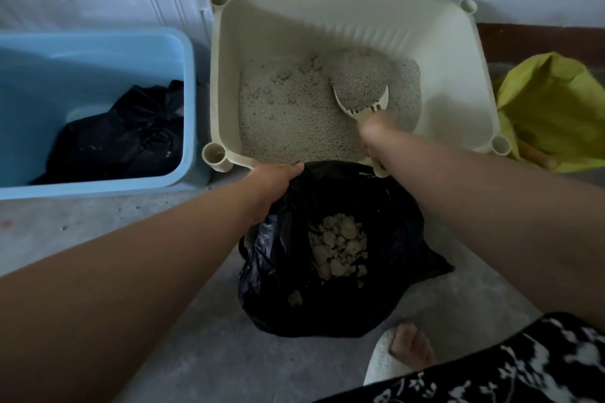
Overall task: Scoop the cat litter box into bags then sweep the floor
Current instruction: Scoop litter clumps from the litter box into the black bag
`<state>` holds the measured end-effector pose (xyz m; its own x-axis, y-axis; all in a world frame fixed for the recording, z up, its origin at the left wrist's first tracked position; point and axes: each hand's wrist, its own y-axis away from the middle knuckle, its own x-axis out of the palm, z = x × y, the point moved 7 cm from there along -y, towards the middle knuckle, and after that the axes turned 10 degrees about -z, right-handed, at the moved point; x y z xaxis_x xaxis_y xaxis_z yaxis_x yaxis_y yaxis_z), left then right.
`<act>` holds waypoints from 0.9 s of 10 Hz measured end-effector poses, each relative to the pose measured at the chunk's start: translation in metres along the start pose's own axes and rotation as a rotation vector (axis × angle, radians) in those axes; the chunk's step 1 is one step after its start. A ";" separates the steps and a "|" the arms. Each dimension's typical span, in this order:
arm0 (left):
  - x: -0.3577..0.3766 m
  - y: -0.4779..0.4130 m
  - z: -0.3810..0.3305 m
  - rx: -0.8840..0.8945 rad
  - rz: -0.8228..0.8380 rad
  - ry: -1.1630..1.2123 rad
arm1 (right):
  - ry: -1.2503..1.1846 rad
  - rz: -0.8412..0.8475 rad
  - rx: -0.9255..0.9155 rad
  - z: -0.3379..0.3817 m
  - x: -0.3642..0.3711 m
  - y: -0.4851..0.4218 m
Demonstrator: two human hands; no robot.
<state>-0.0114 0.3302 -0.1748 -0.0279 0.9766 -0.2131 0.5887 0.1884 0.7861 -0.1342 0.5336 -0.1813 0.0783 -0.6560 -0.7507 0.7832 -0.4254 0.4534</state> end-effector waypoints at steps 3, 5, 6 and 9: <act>-0.003 -0.003 -0.001 -0.029 -0.043 -0.022 | -0.090 -0.159 0.007 -0.005 0.006 -0.004; 0.002 -0.004 -0.002 -0.047 -0.004 0.019 | -0.010 -0.182 -0.071 -0.008 -0.009 -0.010; 0.004 -0.002 -0.004 -0.009 -0.017 -0.034 | -0.075 -0.163 -0.041 -0.017 -0.013 -0.019; 0.003 -0.001 -0.004 0.004 -0.044 -0.047 | -0.073 -0.195 -0.096 -0.026 -0.036 -0.022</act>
<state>-0.0154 0.3334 -0.1735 -0.0163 0.9615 -0.2743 0.5909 0.2306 0.7731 -0.1385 0.5827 -0.1767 -0.1221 -0.6124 -0.7811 0.8347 -0.4892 0.2530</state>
